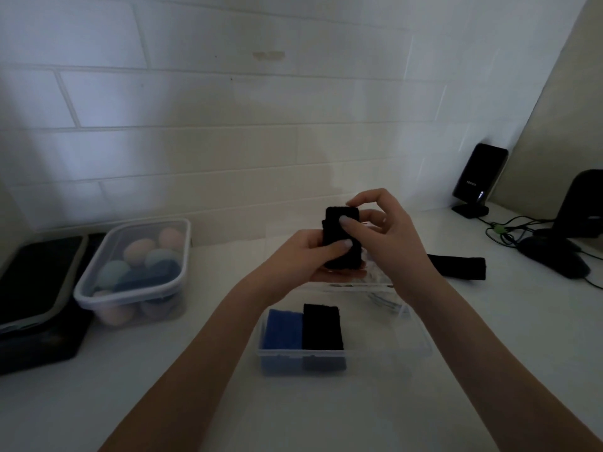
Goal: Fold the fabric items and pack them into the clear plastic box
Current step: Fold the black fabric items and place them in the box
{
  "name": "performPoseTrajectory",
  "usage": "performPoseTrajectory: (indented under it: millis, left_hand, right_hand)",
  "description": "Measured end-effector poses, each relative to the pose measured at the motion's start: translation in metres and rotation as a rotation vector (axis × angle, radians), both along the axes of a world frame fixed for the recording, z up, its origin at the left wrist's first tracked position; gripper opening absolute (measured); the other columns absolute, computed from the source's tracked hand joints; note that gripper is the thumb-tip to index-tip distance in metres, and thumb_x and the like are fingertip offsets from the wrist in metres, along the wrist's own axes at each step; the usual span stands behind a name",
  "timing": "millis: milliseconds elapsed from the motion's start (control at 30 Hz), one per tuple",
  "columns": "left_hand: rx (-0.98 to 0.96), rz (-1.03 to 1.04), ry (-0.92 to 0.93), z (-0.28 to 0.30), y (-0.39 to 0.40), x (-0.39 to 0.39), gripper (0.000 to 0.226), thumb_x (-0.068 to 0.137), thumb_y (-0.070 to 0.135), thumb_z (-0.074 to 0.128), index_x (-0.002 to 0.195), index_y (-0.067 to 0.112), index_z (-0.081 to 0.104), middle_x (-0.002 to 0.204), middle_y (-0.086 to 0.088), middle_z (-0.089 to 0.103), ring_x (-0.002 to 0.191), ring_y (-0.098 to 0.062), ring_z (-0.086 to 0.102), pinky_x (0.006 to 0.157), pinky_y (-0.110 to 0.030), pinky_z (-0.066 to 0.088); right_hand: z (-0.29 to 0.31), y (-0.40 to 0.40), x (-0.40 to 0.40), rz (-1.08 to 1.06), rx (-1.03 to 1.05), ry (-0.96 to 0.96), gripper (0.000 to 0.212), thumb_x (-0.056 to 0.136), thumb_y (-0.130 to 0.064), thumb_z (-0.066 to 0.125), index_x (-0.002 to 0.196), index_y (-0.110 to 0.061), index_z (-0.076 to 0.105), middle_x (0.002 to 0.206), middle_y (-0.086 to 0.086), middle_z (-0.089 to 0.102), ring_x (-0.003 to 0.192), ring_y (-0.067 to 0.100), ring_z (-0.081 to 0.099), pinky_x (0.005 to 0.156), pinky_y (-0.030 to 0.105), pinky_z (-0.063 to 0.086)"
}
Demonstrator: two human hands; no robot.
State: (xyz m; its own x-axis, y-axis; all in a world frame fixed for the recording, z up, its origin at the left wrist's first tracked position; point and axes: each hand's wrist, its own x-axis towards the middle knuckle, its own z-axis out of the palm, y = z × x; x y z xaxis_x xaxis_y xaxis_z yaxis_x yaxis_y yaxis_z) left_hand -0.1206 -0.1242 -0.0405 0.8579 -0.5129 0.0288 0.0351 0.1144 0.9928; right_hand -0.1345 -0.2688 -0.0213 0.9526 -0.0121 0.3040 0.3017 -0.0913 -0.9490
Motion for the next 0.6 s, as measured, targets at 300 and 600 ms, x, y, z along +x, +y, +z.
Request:
performPoseTrajectory:
  millis: [300, 600]
  left_hand:
    - [0.167, -0.03, -0.055, 0.003, 0.002, -0.005, 0.029, 0.092, 0.027, 0.053, 0.11, 0.006, 0.063, 0.098, -0.013, 0.074, 0.091, -0.027, 0.072, 0.079, -0.031, 0.059]
    - [0.289, 0.206, -0.173, -0.004, -0.004, -0.024, 0.024, 0.092, 0.017, 0.056, 0.102, -0.003, 0.066, 0.09, -0.015, 0.071, 0.072, -0.013, 0.071, 0.061, -0.02, 0.057]
  right_hand:
    - [-0.001, -0.002, 0.003, -0.071, 0.003, 0.027, 0.008, 0.086, -0.011, 0.065, 0.08, -0.009, 0.059, 0.068, 0.013, 0.065, 0.066, 0.025, 0.057, 0.063, 0.034, 0.048]
    - [-0.018, -0.016, -0.031, -0.142, -0.202, 0.032, 0.012, 0.082, -0.019, 0.069, 0.077, -0.011, 0.061, 0.074, 0.019, 0.07, 0.072, 0.028, 0.069, 0.071, 0.046, 0.059]
